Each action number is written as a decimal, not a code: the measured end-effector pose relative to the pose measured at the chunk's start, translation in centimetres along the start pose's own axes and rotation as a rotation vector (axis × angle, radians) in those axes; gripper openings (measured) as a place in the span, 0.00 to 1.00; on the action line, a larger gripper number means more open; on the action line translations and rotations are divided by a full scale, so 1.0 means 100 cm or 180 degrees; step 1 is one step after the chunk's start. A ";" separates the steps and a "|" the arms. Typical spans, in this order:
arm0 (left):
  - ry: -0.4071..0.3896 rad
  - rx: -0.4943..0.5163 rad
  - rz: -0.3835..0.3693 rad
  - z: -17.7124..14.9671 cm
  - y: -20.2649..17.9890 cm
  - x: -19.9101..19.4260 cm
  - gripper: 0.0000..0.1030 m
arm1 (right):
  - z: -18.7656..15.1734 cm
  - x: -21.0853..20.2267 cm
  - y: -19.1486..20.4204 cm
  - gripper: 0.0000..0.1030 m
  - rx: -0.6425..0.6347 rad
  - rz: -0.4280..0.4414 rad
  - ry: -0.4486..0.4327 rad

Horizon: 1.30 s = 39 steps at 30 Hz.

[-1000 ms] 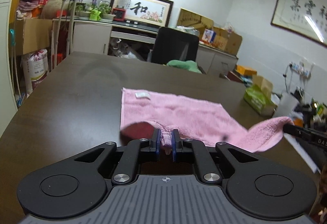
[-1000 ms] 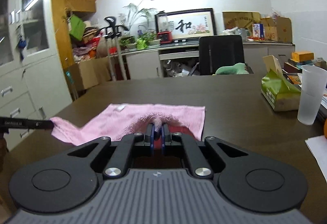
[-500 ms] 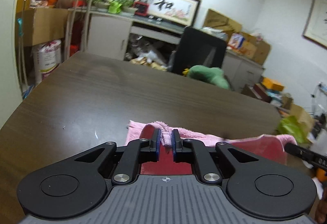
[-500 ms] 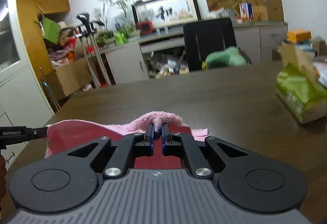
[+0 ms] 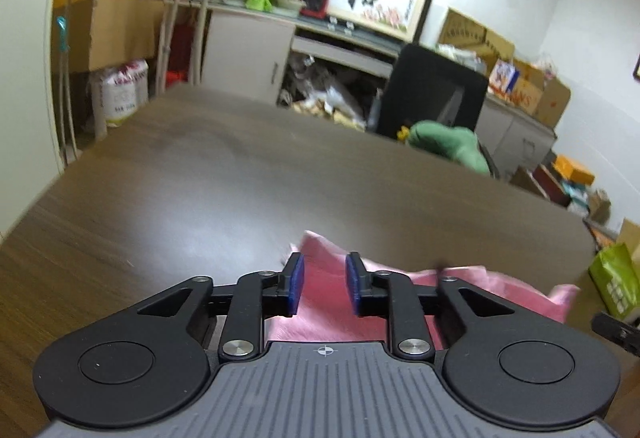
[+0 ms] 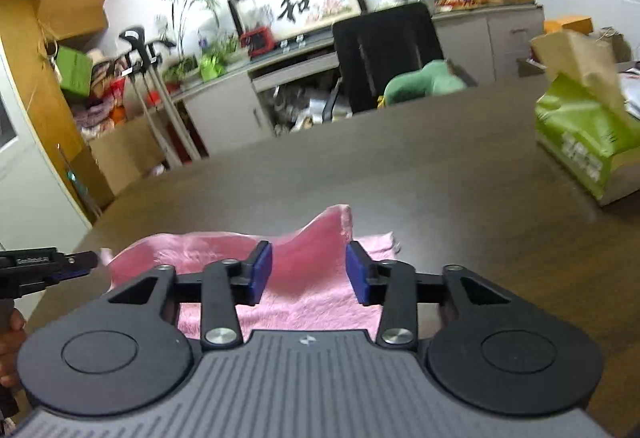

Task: Fold towel
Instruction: 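Lift the hem with both tools and fold it over onto the towel, then release the folded hem by opening both tools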

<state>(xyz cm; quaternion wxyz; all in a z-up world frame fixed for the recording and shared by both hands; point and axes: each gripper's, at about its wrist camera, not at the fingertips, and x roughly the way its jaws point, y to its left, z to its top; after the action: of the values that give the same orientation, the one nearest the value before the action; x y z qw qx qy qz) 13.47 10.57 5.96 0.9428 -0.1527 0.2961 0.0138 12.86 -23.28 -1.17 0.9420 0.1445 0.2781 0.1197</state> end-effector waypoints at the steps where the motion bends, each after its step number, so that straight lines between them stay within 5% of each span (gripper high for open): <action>1: -0.0024 0.0002 0.0008 0.001 0.000 -0.001 0.34 | 0.000 -0.001 -0.003 0.42 0.0013 -0.0010 -0.0008; 3: -0.0079 0.0086 -0.0008 -0.004 0.001 -0.010 0.34 | -0.001 -0.001 -0.009 0.42 0.0066 -0.0027 0.0012; 12: 0.0406 0.0596 -0.0118 -0.046 -0.024 0.013 0.34 | 0.003 0.034 -0.039 0.42 0.0328 0.0190 0.0439; 21: 0.0385 0.0668 -0.0121 -0.048 -0.021 0.018 0.37 | 0.009 0.064 -0.045 0.42 0.0329 0.0228 0.0636; 24: 0.0366 0.0714 -0.0099 -0.051 -0.023 0.019 0.38 | 0.009 0.068 -0.041 0.35 0.0274 0.0275 0.0658; 26: 0.0355 0.0747 -0.0085 -0.052 -0.025 0.019 0.41 | 0.010 0.068 -0.038 0.22 0.0223 0.0335 0.0678; 27: 0.0349 0.0763 -0.0079 -0.052 -0.027 0.019 0.41 | 0.009 0.066 -0.037 0.06 0.0185 0.0318 0.0669; 30: 0.0342 0.0775 -0.0081 -0.053 -0.027 0.019 0.45 | 0.007 0.058 -0.032 0.06 0.0065 0.0245 0.0618; 35: 0.0330 0.0778 -0.0079 -0.054 -0.028 0.018 0.49 | 0.017 0.033 -0.024 0.05 -0.0077 -0.0056 0.0107; 39: 0.0314 0.0797 -0.0042 -0.055 -0.030 0.019 0.51 | 0.010 0.047 -0.025 0.05 -0.0103 -0.0103 0.0268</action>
<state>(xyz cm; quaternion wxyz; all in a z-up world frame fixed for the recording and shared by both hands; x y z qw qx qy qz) 12.30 6.00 1.48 0.9388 -0.0362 0.3405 -0.0370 17.61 -24.36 -3.48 0.9335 0.1195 0.3179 0.1148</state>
